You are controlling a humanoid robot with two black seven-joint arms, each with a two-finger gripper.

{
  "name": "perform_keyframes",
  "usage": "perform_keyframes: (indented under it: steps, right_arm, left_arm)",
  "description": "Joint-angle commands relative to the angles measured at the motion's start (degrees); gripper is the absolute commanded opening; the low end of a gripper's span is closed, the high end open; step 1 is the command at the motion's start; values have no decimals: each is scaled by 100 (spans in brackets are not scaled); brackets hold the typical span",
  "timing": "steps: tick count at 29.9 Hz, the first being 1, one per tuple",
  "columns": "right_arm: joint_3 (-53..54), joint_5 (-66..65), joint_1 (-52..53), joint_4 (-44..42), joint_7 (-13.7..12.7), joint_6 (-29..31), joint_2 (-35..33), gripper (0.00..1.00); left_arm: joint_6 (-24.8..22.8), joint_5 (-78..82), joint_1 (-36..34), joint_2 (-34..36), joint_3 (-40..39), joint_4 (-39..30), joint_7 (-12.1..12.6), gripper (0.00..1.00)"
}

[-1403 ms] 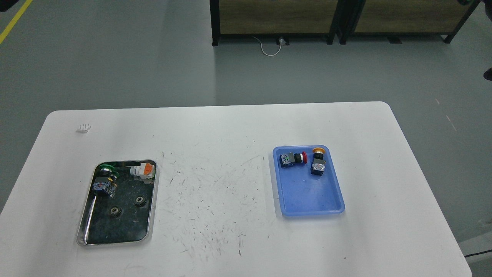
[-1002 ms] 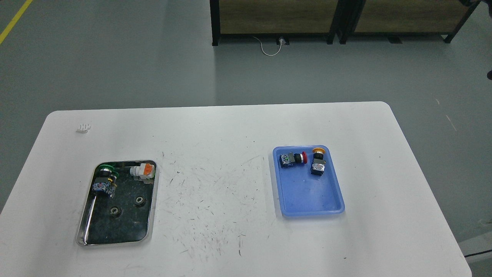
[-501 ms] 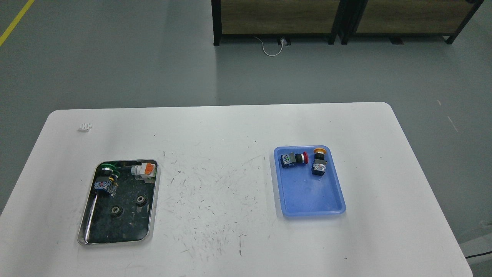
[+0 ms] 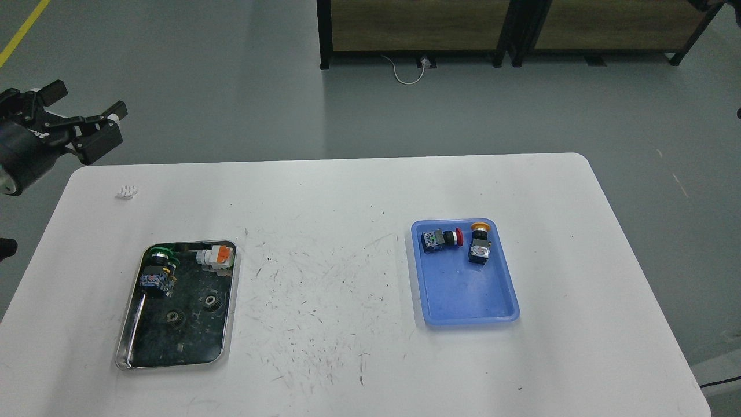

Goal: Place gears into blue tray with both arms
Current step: 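Reach the left gripper down into the dark metal tray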

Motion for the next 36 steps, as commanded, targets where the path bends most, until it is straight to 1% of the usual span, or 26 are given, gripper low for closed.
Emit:
perform_keyframes:
  steps: [1,4,11,17,22,27,30,31,36]
  right_arm:
    - [-3,-215,8,1,22,0,26,100]
    - [-3,-242,17,1,31,0,87,100]
    - [-3,-251,26,-60,22,0,280,100]
    - [-3,-444,17,-96,22,0,412,100]
    - [-3,-453,17,-192,13,-9,500,100]
    - [-12,-471,8,-219,-4,-18,579,100]
    - [-134,-480,26,-245,-4,-26,623,100]
    - [-161,-480,26,-263,-4,-26,641,100]
    - [-196,-488,34,-280,-4,-44,737,100]
  left_arm:
    - [-22,444,343,-18,0,-254,-173,99]
    - [-31,646,510,-27,0,-368,-252,99]
    - [-31,1024,774,-36,17,-377,-261,99]
    - [-31,1411,1213,-62,17,-492,-340,99]
    - [30,1833,1591,-448,87,-325,-551,99]
    - [223,1948,1873,-870,316,53,-621,99]
    - [233,1948,2075,-914,360,71,-876,99]
    - [233,1948,2127,-914,360,80,-920,99]
    - [224,1904,2365,-1063,369,334,-947,99]
